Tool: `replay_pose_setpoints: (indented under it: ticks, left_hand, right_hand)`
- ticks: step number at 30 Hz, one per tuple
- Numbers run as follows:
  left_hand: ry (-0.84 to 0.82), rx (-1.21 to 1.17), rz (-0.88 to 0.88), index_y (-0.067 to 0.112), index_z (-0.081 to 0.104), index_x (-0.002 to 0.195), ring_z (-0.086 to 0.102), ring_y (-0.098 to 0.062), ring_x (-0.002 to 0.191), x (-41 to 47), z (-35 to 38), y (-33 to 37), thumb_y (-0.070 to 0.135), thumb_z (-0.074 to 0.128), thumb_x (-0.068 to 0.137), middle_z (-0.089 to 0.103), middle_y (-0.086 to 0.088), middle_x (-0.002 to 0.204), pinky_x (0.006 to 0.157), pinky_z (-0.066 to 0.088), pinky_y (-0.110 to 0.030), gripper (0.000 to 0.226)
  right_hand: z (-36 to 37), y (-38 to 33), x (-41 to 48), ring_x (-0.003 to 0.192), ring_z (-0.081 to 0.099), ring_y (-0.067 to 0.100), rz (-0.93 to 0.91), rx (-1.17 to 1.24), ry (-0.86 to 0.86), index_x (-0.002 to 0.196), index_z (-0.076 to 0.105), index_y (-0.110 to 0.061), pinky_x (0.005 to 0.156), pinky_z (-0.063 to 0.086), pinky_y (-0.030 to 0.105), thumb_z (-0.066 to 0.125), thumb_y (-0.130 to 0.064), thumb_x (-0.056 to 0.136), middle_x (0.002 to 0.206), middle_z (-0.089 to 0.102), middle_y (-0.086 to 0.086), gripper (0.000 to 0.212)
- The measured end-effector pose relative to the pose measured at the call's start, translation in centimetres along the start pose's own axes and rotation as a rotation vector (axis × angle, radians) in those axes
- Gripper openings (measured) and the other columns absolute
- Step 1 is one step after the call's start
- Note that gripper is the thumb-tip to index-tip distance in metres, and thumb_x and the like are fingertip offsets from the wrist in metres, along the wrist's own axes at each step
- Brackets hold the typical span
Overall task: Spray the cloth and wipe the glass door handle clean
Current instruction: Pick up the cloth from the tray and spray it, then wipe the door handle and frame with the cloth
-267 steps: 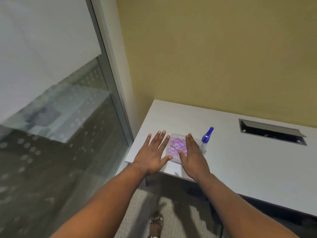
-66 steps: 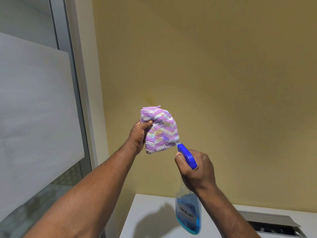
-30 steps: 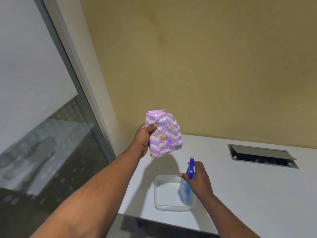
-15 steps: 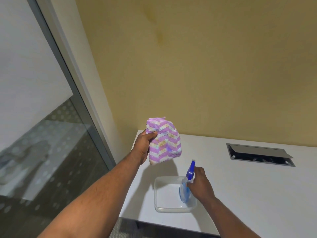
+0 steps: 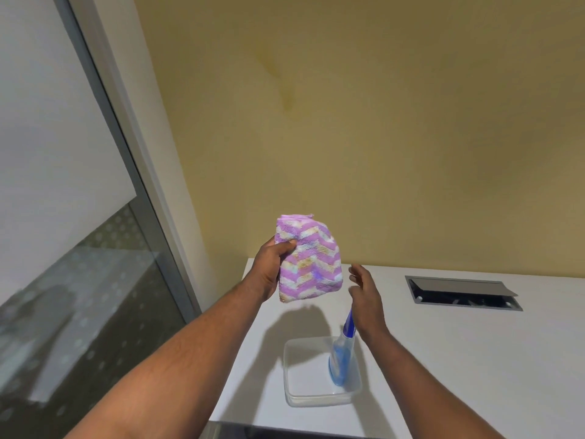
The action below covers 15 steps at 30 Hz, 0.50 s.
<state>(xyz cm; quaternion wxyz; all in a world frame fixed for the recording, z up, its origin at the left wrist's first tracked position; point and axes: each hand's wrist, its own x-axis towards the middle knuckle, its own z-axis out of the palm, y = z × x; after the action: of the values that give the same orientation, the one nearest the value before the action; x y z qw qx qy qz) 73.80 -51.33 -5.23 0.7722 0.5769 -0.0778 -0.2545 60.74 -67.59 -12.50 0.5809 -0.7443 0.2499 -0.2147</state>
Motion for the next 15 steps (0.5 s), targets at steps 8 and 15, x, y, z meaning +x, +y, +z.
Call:
replay_pose_setpoints:
  ticks: [8, 15]
  left_hand:
    - [-0.055, -0.002, 0.026, 0.015, 0.068, 0.116, 0.073, -0.038, 0.094, -3.5, 0.2, 2.1, 0.010, 0.054, 0.099, 0.075, -0.018, 0.107, 0.093, 0.056, -0.056, 0.022]
    - [-0.046, 0.051, 0.056, 0.014, 0.067, 0.118, 0.072, -0.040, 0.099, -7.9, -0.2, 4.1, 0.014, 0.053, 0.100, 0.075, -0.019, 0.110, 0.091, 0.058, -0.053, 0.023]
  right_hand:
    - [2.0, -7.7, -1.0, 0.114, 0.072, 0.035, 0.144, 0.677, -0.284, 0.136, 0.064, -0.011, 0.097, 0.057, 0.052, 0.058, -0.054, 0.091, 0.126, 0.074, 0.014, 0.062]
    - [1.9, -9.9, -3.8, 0.112, 0.072, 0.039, 0.110, 0.633, -0.392, 0.123, 0.071, -0.009, 0.087, 0.061, 0.047, 0.083, -0.026, 0.080, 0.117, 0.077, 0.015, 0.047]
